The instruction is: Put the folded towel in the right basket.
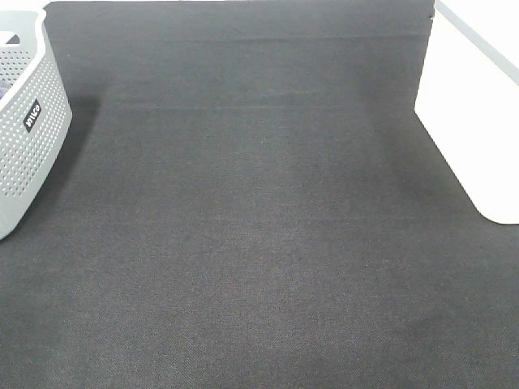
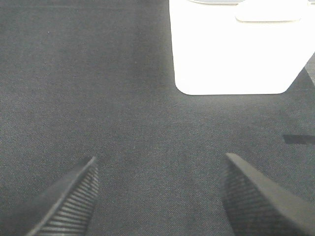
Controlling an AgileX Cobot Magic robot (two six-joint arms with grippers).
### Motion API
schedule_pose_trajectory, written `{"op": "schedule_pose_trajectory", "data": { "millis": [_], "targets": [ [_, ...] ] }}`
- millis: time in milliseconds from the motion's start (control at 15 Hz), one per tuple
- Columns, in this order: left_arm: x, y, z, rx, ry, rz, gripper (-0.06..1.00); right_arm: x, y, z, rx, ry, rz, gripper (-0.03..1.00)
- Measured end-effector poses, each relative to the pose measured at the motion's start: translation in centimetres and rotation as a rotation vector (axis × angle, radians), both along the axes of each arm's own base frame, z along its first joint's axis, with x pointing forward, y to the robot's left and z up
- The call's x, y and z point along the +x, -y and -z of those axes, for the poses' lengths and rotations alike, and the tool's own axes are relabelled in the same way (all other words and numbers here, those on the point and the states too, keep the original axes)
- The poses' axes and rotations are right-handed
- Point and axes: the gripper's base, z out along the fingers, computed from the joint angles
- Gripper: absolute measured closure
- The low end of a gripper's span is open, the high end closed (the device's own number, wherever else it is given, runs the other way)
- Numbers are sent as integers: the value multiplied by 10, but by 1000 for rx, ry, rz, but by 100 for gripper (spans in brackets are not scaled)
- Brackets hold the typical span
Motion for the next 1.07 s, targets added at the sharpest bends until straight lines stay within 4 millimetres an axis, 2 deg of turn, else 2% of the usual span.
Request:
{"op": "schedule_pose_trajectory", "data": {
  "millis": [1067],
  "targets": [
    [0,0,0,0,0,0,7,-2,0,0,1,14,0,31]
  ]
}}
